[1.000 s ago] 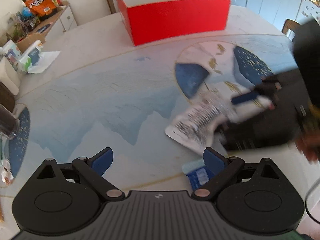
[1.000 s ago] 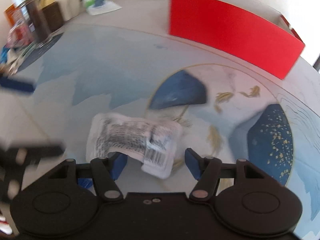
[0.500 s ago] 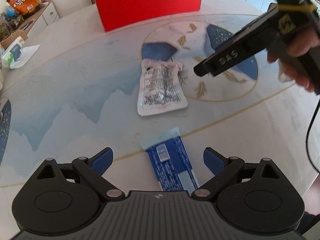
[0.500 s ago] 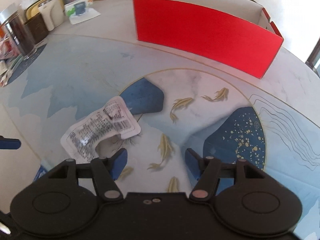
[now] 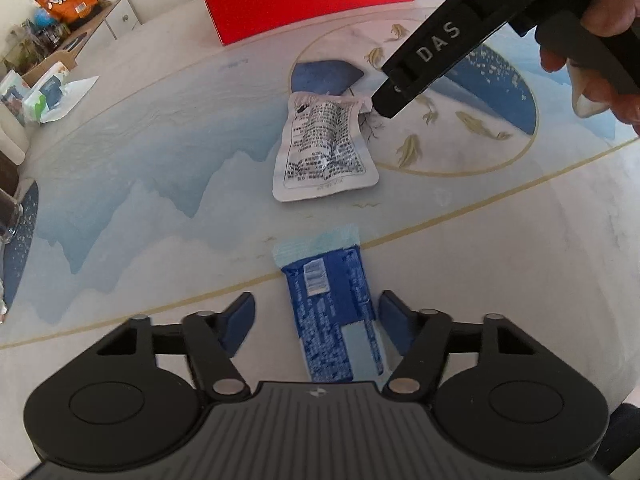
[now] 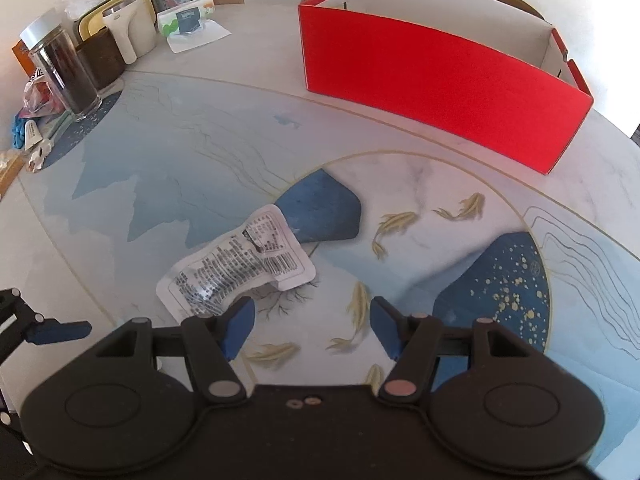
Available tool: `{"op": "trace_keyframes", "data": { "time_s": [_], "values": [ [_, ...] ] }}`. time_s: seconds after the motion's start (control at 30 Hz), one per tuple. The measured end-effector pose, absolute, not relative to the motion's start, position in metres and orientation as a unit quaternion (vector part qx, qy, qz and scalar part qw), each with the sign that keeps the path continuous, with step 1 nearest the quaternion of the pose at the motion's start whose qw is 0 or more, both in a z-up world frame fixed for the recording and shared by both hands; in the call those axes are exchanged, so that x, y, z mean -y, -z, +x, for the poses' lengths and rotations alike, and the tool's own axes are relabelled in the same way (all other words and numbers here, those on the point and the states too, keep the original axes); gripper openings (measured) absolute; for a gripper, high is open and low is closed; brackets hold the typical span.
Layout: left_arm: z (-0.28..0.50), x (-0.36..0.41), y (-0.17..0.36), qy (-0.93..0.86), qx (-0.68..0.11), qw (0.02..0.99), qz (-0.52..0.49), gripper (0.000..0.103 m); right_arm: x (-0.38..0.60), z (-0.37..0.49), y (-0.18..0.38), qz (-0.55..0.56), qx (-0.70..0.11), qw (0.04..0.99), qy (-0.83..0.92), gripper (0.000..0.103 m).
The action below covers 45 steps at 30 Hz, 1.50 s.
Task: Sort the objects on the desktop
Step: 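Grasp the blue snack bar with left tool while right tool grasps the white printed sachet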
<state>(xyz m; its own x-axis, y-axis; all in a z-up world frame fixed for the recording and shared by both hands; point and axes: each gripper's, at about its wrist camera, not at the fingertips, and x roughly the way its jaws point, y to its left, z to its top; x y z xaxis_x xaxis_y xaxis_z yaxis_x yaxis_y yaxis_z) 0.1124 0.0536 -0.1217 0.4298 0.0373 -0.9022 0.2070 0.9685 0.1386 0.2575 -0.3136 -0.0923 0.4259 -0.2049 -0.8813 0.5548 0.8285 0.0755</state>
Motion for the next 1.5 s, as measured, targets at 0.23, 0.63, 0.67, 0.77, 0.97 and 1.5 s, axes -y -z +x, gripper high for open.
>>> {"op": "trace_keyframes", "data": {
  "time_s": [0.23,0.63,0.67,0.77,0.97,1.5],
  "values": [
    [0.127,-0.062,0.12,0.072,-0.518,0.843,0.124,0.036,0.314,0.271,0.085,0.209,-0.478,0.819,0.241,0.064],
    [0.177,-0.137,0.121,0.121,-0.5,0.844,0.151,0.036,0.312,0.312,0.101,0.301,-0.467,0.77,0.313,0.064],
    [0.182,-0.143,0.121,0.124,-0.499,0.844,0.152,0.036,0.312,0.314,0.103,0.31,-0.467,0.764,0.319,0.065],
    [0.195,-0.156,0.121,0.137,-0.495,0.845,0.153,0.036,0.311,0.321,0.109,0.324,-0.47,0.747,0.341,0.067],
    [0.205,-0.165,0.121,0.164,-0.487,0.844,0.156,0.036,0.304,0.336,0.114,0.327,-0.481,0.724,0.372,0.069],
    [0.223,-0.179,0.122,0.185,-0.482,0.845,0.139,0.036,0.29,0.355,0.124,0.303,-0.503,0.695,0.414,0.057]
  ]
}}
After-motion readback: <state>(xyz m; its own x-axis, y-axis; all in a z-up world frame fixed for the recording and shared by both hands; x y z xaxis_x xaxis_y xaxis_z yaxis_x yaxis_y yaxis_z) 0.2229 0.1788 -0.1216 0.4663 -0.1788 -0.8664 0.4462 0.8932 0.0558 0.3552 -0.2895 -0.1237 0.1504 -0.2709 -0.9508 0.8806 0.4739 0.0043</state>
